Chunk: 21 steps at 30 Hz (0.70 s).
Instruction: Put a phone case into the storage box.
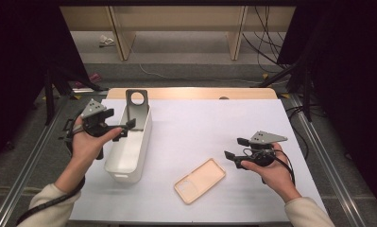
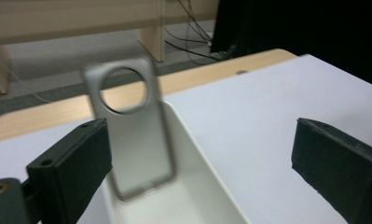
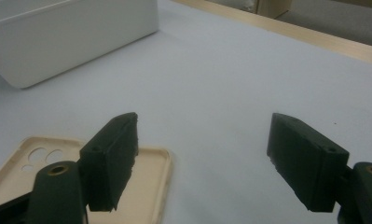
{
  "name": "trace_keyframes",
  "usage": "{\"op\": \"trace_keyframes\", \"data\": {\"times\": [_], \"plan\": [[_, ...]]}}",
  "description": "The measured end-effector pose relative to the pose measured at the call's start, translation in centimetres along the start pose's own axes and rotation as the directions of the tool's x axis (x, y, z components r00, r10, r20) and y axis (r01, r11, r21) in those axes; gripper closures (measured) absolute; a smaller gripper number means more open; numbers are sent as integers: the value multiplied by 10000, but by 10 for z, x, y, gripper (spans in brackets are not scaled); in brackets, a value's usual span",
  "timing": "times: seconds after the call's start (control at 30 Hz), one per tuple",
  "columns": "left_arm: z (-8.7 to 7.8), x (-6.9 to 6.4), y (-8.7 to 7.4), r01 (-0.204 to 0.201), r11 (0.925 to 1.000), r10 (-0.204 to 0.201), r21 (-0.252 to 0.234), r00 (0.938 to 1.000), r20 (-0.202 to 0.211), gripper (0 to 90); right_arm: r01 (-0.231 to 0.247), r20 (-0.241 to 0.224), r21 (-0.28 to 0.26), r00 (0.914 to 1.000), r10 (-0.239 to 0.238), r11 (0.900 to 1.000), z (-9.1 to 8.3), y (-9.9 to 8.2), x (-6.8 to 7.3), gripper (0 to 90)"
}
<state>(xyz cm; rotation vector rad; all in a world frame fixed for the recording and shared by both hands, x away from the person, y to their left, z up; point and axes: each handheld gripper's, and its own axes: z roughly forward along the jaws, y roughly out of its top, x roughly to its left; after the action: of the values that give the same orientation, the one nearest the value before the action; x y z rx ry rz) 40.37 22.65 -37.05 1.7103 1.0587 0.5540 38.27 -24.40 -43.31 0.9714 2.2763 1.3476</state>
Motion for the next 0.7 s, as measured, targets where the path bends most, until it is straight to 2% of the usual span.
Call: {"op": "trace_keyframes", "data": {"times": [0.17,0.27,0.4,0.47,0.6,0.7], "plan": [[-4,-27,-20,-230,9995,213,236,9973,705,36,110,-118,182,9999,-108,9998,5,1,1,287],[-4,-38,-31,-326,9990,298,292,9952,937,36,166,-205,224,9997,-161,9996,7,3,2,306],[-8,-50,-42,-478,9988,457,139,9915,1217,38,328,-416,392,9986,-312,9987,9,4,5,330],[-10,-54,-48,-428,9991,415,74,9916,1221,39,355,-471,508,9983,-331,9981,11,4,6,336],[-13,-61,-55,-748,9972,743,2,9900,1196,46,518,-551,663,9973,-482,9965,14,5,7,364],[-16,-66,-59,-792,9968,800,-110,9883,1298,54,540,-569,687,9971,-501,9962,15,6,7,376]]}}
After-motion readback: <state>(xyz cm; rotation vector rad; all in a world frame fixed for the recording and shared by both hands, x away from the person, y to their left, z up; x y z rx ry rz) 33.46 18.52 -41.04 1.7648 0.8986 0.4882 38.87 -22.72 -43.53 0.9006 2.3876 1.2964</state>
